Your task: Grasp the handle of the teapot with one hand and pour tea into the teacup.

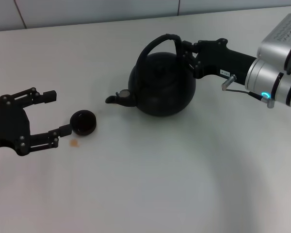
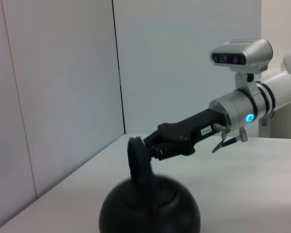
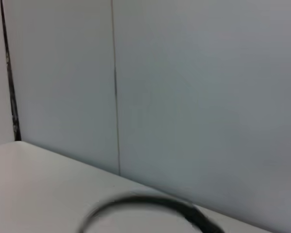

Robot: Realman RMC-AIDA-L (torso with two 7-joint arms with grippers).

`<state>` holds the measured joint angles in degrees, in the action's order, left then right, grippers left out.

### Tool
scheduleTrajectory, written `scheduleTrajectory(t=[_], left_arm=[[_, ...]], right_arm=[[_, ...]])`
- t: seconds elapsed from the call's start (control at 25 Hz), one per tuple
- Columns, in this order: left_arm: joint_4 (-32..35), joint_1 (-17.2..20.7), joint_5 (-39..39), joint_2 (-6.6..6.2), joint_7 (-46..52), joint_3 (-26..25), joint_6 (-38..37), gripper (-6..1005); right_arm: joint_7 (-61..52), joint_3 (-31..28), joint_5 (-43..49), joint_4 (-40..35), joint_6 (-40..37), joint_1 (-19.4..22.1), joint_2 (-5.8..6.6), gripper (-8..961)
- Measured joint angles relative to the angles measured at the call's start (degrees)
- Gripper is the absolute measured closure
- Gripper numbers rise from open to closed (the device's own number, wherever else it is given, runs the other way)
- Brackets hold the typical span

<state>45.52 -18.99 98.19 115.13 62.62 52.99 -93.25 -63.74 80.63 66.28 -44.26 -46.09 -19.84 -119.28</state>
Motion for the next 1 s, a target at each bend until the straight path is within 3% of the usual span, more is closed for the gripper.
scheduleTrajectory(t=[0.12,0.32,0.48,0.68,0.84,0.92,0.96,1.0], left_arm=[[0.0,0.0,0.1,-0.01,-0.1,0.0,0.0,195],[0.0,0.0,0.1,-0.08,-0.1,0.0,-0.1,196],[0.0,0.1,0.1,-0.08,-0.1,0.0,-0.1,197],[0.0,0.2,0.0,-0.08,-0.1,0.0,-0.1,197],[0.0,0.4,-0.3,-0.04,-0.1,-0.4,-0.4,197],[0.0,0.4,-0.3,0.10,-0.1,-1.8,-1.4,197],[0.0,0.4,-0.3,0.10,-0.1,-1.8,-1.4,197],[0.0,0.4,-0.3,0.14,-0.1,-2.3,-1.8,197]], right_arm=[[0.0,-0.7,0.0,-0.4,-0.5,0.4,0.02,853],[0.0,-0.7,0.0,-1.0,-0.8,1.1,0.00,707],[0.0,-0.7,0.1,-1.5,-0.9,1.6,-0.12,476],[0.0,-0.5,0.3,-2.4,-2.1,2.5,-0.24,475],[0.0,-1.0,0.3,-5.4,-10.1,5.8,-0.25,475],[0.1,-2.8,0.5,-7.9,-19.6,8.6,-0.17,475],[0.1,-2.8,0.5,-7.9,-19.6,8.6,-0.17,475],[-0.1,-5.0,2.2,-8.6,-26.9,9.2,0.07,475]])
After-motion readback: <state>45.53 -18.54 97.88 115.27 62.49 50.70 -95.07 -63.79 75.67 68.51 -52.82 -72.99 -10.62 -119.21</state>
